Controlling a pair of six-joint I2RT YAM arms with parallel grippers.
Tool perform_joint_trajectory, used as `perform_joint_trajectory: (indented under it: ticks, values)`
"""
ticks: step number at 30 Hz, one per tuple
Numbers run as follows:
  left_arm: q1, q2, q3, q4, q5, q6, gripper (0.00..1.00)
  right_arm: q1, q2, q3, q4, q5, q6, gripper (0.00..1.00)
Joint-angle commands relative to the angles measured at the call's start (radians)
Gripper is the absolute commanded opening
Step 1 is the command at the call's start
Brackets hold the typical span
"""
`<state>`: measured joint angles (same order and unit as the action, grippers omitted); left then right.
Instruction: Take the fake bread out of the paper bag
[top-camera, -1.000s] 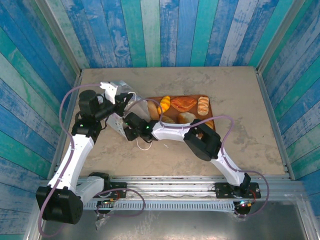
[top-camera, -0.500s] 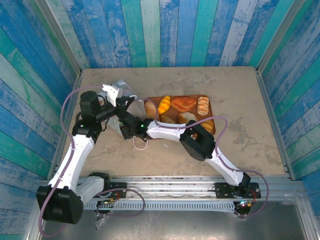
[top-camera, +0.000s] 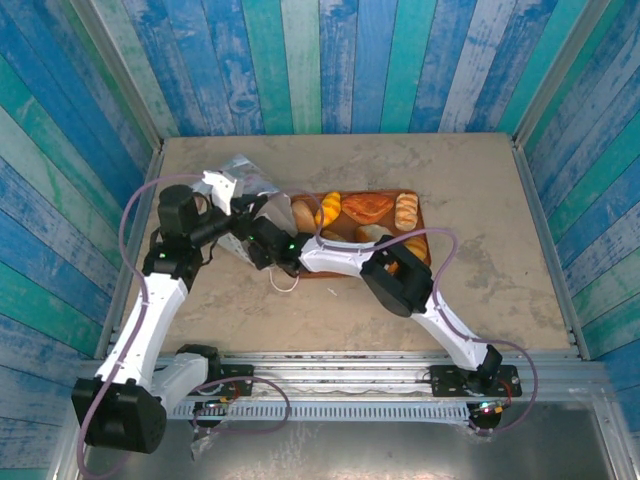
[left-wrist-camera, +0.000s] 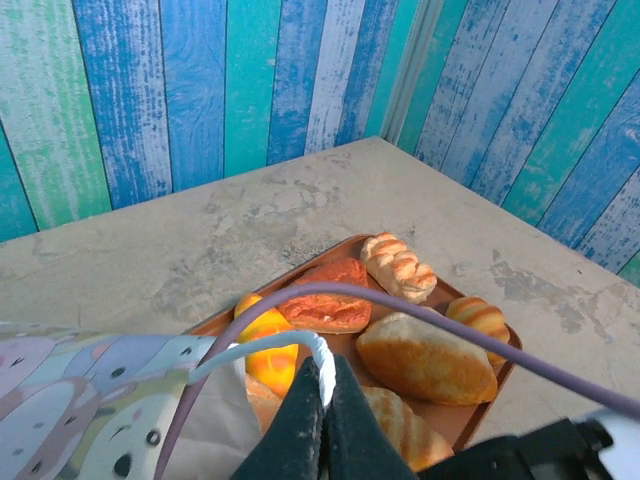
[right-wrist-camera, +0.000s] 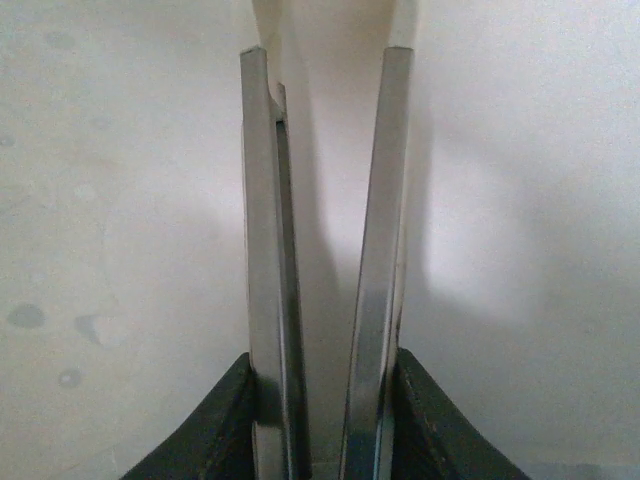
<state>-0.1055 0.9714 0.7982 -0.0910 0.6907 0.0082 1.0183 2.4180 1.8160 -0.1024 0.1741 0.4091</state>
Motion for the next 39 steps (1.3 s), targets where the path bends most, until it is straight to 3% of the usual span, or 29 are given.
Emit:
perform_joint_trajectory:
  ticks: [1, 14, 18, 25, 33, 39]
  values:
    - [0.002, -0.049, -0.006, -0.015, -0.024, 0.019, 0.0, -0.028, -0.045, -0.077, -0.003, -0.019, 0.042, 0.25]
    - [0.001, -0.088, -0.033, -0.052, -0.074, 0.032, 0.0, -0.042, -0.149, -0.157, 0.053, 0.053, 0.101, 0.43]
    - [0.001, -0.098, -0.037, -0.061, -0.078, 0.034, 0.0, -0.052, -0.134, -0.129, 0.052, 0.039, 0.108, 0.44]
    - [0.001, -0.097, -0.047, -0.052, -0.079, 0.026, 0.0, -0.055, -0.136, -0.116, 0.051, 0.039, 0.1, 0.29]
    - [0.001, -0.102, -0.052, -0.022, -0.162, -0.015, 0.0, -0.049, -0.195, -0.133, 0.05, -0.009, 0.081, 0.01]
    - [0.001, -0.106, -0.051, 0.038, -0.237, -0.056, 0.0, -0.039, -0.283, -0.175, 0.05, -0.085, 0.064, 0.01]
